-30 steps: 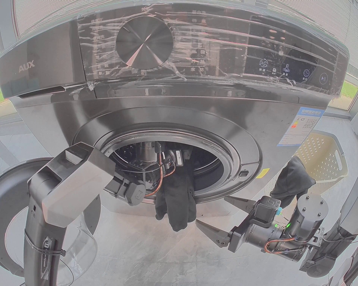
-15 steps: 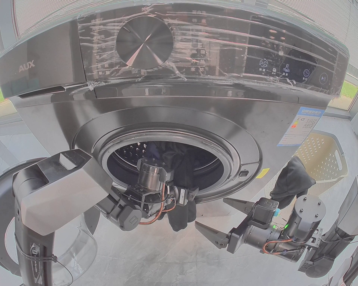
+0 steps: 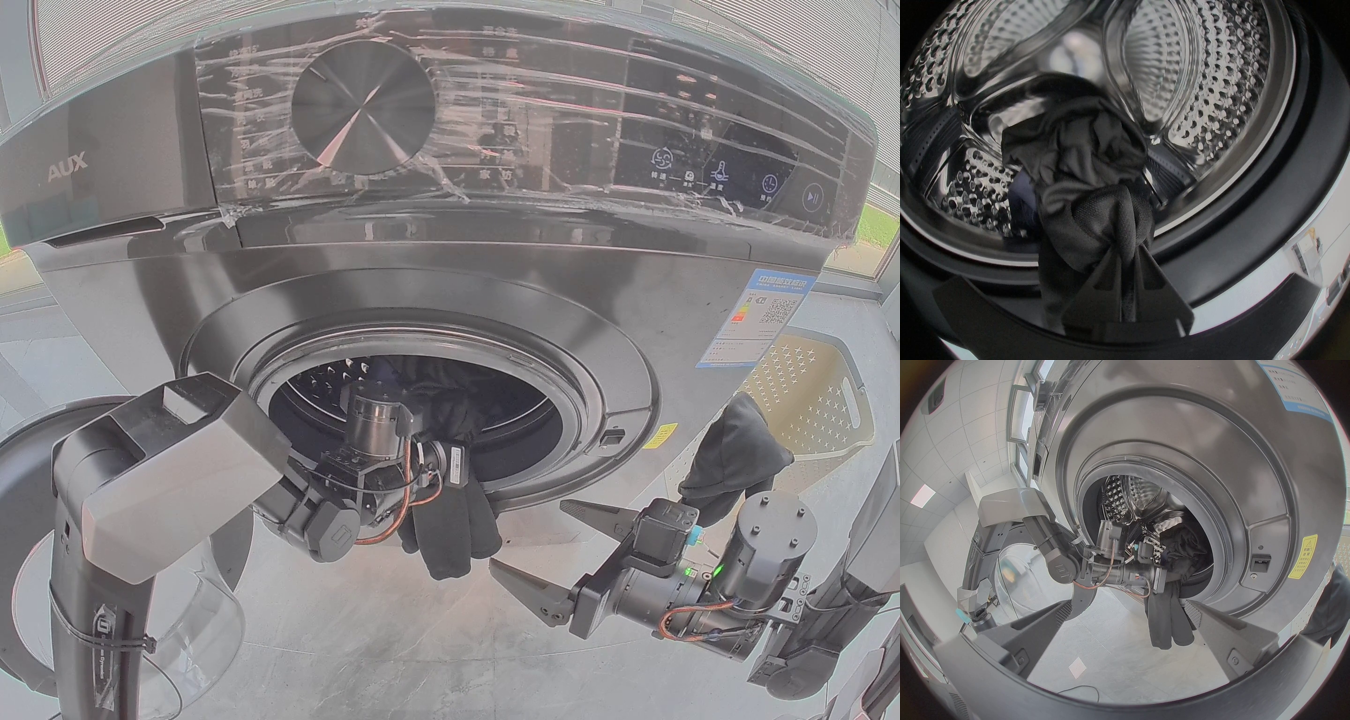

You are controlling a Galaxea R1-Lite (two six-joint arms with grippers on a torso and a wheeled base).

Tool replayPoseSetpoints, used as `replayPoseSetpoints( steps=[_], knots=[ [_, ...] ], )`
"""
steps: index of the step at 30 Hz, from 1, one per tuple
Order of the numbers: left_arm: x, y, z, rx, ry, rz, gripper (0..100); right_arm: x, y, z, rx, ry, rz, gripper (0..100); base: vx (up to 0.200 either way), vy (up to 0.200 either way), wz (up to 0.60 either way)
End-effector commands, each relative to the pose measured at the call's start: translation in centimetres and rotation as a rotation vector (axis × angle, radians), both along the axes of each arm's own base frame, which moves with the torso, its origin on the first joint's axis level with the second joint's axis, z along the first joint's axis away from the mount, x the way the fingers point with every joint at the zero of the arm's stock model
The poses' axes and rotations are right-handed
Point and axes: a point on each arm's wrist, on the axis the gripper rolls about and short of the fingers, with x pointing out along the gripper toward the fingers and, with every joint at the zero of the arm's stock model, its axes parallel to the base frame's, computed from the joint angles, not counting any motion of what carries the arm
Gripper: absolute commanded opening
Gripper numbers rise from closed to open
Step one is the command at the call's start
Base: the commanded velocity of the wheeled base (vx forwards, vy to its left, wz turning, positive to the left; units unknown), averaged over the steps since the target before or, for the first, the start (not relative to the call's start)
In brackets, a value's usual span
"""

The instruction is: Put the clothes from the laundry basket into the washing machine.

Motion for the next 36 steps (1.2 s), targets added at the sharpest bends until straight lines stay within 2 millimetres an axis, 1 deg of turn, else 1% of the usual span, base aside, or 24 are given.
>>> replayPoseSetpoints(
  steps=[1, 4, 7, 8, 9, 11, 12, 15, 18, 19, 21, 23, 26, 29, 34, 35, 36],
  knots=[
    [1.5, -0.5, 1.8, -0.081, -0.09, 0.017, 0, 0.0, 0.0, 0.0, -0.001, 0.0, -0.001, 100, 0.0, 0.0, 0.0],
    [2.6, -1.0, 3.0, -0.149, -0.166, 0.035, 0, 0.0, 0.0, 0.0, 0.001, -0.002, -0.001, 100, 0.0, 0.0, 0.0],
    [4.0, -1.3, 3.8, -0.193, -0.241, 0.064, 0, 0.0, 0.0, 0.0, 0.001, -0.002, -0.001, 100, 0.0, 0.0, 0.0],
    [4.1, -1.4, 3.8, -0.197, -0.246, 0.065, 0, 0.0, 0.0, 0.0, 0.0, -0.001, -0.001, 100, 0.0, 0.0, 0.0],
    [5.0, -1.6, 4.1, -0.224, -0.29, 0.069, 0, 0.0, 0.1, 0.0, 0.0, -0.001, 0.001, 100, 0.0, 0.0, 0.0],
    [5.5, -1.7, 4.2, -0.243, -0.317, 0.073, 0, 0.0, 0.0, 0.0, 0.0, -0.001, 0.001, 100, 0.0, 0.0, 0.0],
    [6.1, -1.7, 4.2, -0.256, -0.342, 0.083, 0, 0.0, 0.0, 0.0, 0.0, -0.001, 0.001, 100, 0.0, 0.0, 0.0],
    [6.6, -1.7, 4.0, -0.265, -0.361, 0.113, 0, 0.0, 0.0, 0.0, 0.0, -0.001, 0.001, 100, 0.0, 0.0, 0.0],
    [6.6, -1.6, 4.0, -0.266, -0.363, 0.115, 0, 0.0, 0.0, 0.0, 0.0, -0.001, 0.001, 100, 0.0, 0.0, 0.0],
    [6.5, -1.5, 3.8, -0.258, -0.352, 0.118, 100, 0.0, 0.0, 0.0, 0.0, -0.001, 0.001, 100, 0.0, 0.0, 0.0],
    [6.3, -1.5, 3.6, -0.249, -0.336, 0.119, 100, 0.0, 0.0, -0.1, -0.002, 0.001, 0.001, 100, 0.0, 0.0, 0.0],
    [4.8, -1.0, 3.8, -0.207, -0.273, 0.114, 100, 0.0, 0.0, -0.1, -0.001, 0.002, -0.001, 100, 0.0, 0.0, 0.0],
    [3.3, -0.5, 3.2, -0.149, -0.186, 0.104, 100, 0.0, 0.0, -0.1, -0.002, 0.001, -0.001, 100, 0.0, 0.0, 0.0],
    [2.3, -0.6, 2.3, -0.118, -0.14, 0.088, 100, 0.0, 0.1, -0.3, -0.005, 0.006, 0.0, 100, 0.0, 0.0, 0.0],
    [2.3, -0.6, 0.9, -0.089, -0.105, 0.076, 100, 0.0, 0.1, -0.2, -0.004, 0.005, 0.003, 100, 0.0, 0.0, 0.0],
    [2.3, -0.6, 0.9, -0.089, -0.105, 0.076, 100, 0.0, 0.1, -0.2, -0.004, 0.005, 0.003, 100, 0.0, 0.0, 0.0],
    [2.5, -0.7, 0.0, -0.08, -0.093, 0.076, 100, 0.0, 0.2, -0.2, -0.003, 0.004, 0.003, 100, 0.0, 0.0, 0.0]
  ],
)
